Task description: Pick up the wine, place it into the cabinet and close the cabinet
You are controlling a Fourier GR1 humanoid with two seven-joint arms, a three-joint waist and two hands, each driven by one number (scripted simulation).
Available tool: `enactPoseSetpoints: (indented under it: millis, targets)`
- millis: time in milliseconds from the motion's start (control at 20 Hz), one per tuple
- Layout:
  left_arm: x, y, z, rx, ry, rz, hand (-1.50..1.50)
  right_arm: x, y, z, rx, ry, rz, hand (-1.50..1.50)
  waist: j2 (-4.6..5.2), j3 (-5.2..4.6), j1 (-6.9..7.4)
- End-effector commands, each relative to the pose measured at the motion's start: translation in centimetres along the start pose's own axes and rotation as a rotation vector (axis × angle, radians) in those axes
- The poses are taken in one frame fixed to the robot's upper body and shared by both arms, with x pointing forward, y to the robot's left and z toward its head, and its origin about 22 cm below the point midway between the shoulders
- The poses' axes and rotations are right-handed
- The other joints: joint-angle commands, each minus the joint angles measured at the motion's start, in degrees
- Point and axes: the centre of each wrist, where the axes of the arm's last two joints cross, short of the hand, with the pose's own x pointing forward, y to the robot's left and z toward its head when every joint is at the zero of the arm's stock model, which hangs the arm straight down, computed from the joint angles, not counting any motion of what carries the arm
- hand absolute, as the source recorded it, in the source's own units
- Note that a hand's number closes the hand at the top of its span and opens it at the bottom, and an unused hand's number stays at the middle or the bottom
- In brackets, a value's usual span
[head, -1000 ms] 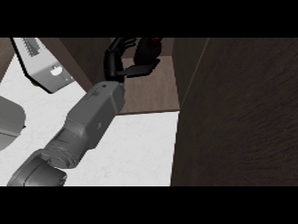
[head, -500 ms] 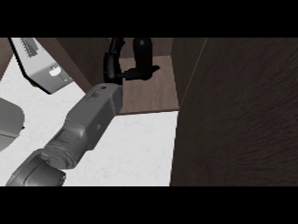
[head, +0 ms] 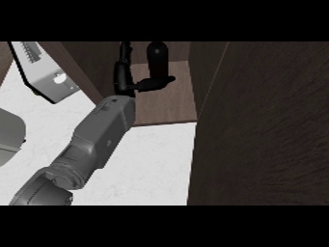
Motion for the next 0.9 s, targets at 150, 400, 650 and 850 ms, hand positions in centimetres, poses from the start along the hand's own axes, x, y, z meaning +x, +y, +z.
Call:
enactPoseSetpoints:
  millis: [150,400,650,850]
  targets:
    - [-1.4,1.7,0.5,0.005,-0.021,-0.003,-1.50,0.0,-0.4,0.7,0.014,0.008,-0.017,-1.50,-0.04,-0.10,0.72]
    - [-0.7,2.8,-0.7,-0.031,-0.032,0.046,-1.50,0.6,-0.2,1.3,0.014,-0.003,-0.022,-1.50,0.04,-0.12,0.20]
    - [-1.4,2.6,0.1,-0.083,-0.008,0.075,-1.50,0.5,-0.1,1.1,0.009,-0.006,-0.011,-1.50,-0.19,-0.12,0.80]
    - [-2.5,1.4,2.0,-0.115,-0.025,0.088,-1.50,0.3,0.1,1.0,0.026,0.000,-0.010,-1.50,-0.21,-0.11,0.65]
